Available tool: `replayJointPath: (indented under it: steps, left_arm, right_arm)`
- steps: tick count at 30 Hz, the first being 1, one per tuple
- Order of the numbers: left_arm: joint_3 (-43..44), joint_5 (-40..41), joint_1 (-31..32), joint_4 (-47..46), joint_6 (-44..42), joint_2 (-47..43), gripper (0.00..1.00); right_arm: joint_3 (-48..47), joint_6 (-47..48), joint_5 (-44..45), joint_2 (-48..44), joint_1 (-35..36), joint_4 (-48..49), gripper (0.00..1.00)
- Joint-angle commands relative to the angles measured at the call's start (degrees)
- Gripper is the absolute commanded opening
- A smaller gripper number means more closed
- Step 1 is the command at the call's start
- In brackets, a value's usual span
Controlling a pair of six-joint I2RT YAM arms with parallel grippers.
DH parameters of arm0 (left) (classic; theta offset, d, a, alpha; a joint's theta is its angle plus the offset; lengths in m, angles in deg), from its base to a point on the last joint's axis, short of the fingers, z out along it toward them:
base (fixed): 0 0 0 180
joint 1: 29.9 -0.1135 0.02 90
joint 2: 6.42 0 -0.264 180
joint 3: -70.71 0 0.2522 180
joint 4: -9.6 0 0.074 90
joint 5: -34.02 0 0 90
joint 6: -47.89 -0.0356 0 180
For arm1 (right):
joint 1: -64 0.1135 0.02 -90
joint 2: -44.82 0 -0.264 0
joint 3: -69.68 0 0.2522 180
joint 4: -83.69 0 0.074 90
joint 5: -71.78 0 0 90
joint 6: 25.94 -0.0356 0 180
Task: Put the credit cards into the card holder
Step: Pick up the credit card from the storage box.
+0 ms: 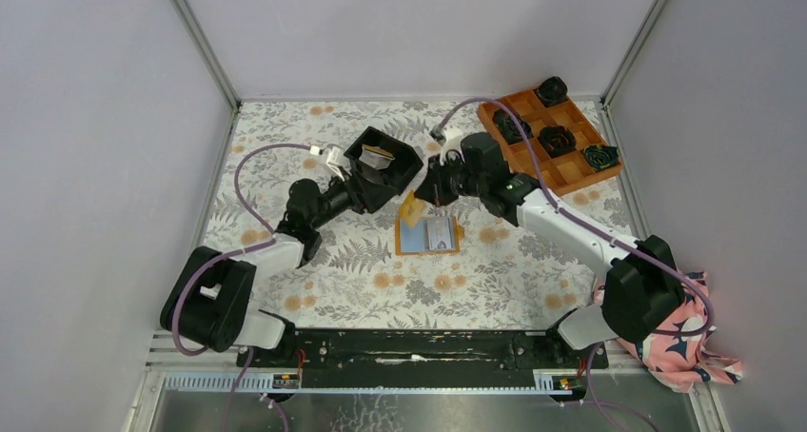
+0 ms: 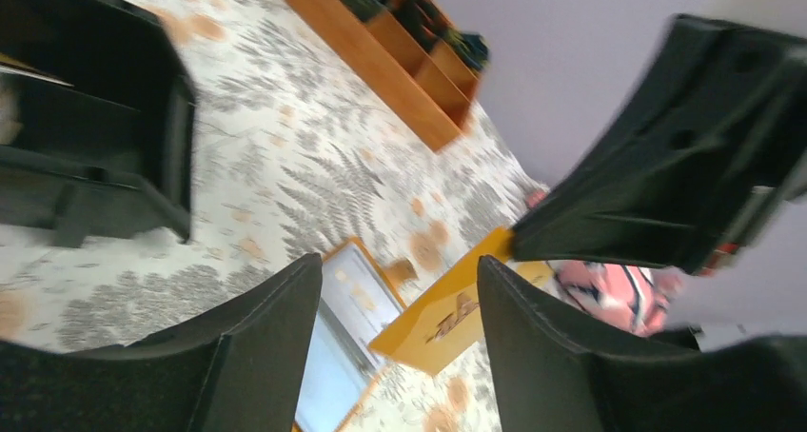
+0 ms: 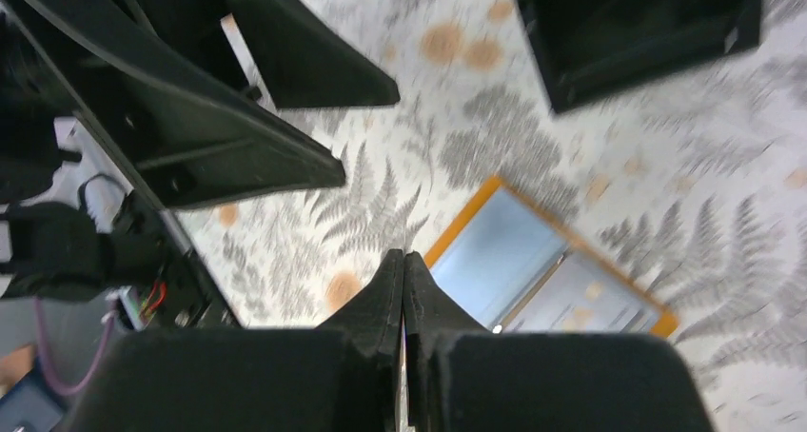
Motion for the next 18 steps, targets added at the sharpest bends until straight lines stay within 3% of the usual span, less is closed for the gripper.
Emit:
replayJointPath:
  steps: [1, 13, 18]
  left_arm:
    - [-2.2, -15.6, 0.1, -14.8, 4.3, 2.3, 0.66]
    - [-4.1, -25.6, 1.9, -17.4, 4.7, 7.8, 0.62]
    - [-3.7, -28.7, 2.6, -23.7, 8.4, 12.6, 0.62]
  right_arm:
    - [6.9, -7.2, -8.1, -4.7, -1.0, 6.5, 0.00]
    - [13.8, -14.2, -17.9, -6.8, -4.7, 14.0, 0.00]
    - [13.9, -15.5, -20.9, -4.9, -5.5, 15.9, 0.00]
